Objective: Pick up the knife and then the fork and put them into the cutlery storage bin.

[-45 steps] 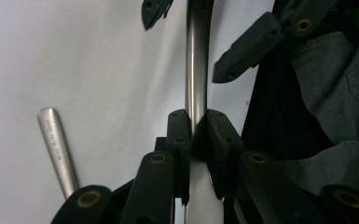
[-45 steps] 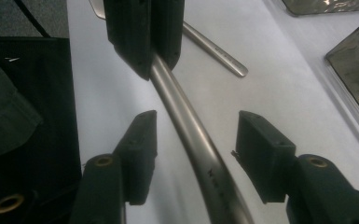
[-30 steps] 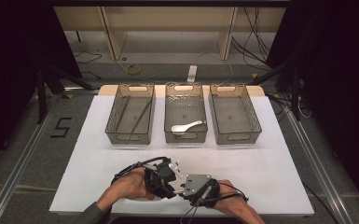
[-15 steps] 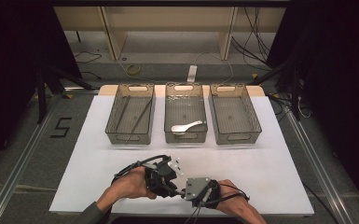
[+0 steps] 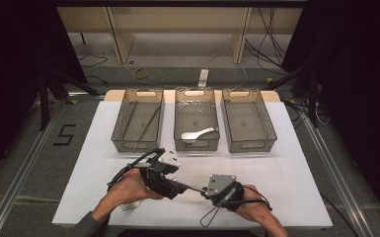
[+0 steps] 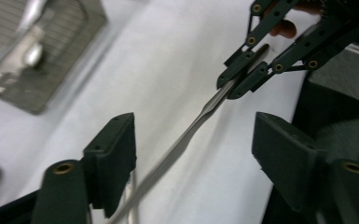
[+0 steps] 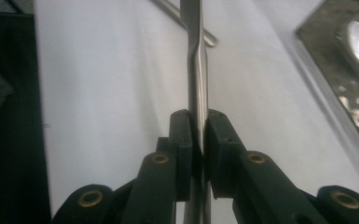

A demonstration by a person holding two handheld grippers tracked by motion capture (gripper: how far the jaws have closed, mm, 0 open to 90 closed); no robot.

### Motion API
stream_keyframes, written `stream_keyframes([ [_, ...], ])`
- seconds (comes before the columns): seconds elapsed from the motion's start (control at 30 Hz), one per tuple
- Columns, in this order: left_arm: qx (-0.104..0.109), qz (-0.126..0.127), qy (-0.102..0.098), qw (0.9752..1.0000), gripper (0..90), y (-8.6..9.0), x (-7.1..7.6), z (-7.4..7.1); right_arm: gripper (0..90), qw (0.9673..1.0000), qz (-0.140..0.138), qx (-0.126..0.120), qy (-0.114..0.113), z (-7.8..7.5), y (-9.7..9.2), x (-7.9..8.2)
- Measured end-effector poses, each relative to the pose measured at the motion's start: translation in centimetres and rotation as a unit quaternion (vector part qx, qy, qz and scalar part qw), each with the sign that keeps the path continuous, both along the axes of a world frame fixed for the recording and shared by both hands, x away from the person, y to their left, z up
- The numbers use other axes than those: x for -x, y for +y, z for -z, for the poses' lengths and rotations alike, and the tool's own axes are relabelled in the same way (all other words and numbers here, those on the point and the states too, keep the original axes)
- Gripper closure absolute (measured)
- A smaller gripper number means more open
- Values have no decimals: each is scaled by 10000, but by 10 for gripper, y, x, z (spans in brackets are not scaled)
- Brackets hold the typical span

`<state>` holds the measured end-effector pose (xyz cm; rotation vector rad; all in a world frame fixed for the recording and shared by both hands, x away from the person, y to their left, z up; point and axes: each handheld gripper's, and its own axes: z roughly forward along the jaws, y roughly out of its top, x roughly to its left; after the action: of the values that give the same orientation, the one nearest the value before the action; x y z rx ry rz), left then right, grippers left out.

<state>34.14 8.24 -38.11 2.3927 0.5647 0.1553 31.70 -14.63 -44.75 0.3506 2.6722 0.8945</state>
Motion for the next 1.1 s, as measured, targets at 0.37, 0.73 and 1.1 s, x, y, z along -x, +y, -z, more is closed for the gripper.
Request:
stream_keyframes([
  [0.37, 241, -679, -224, 9971, 199, 31, -7, -1, 841, 9965, 788, -264, -75, -7, -29, -17],
  [0.73, 359, -1167, -143, 9924, 176, 55, -20, 26, 843, 9897, 1294, -589, -193, -19, -53, -26],
  [1.1, 507, -1469, -204, 9876, 169, 74, -13, 39, 843, 9760, 1925, -967, -304, -37, -84, -45],
])
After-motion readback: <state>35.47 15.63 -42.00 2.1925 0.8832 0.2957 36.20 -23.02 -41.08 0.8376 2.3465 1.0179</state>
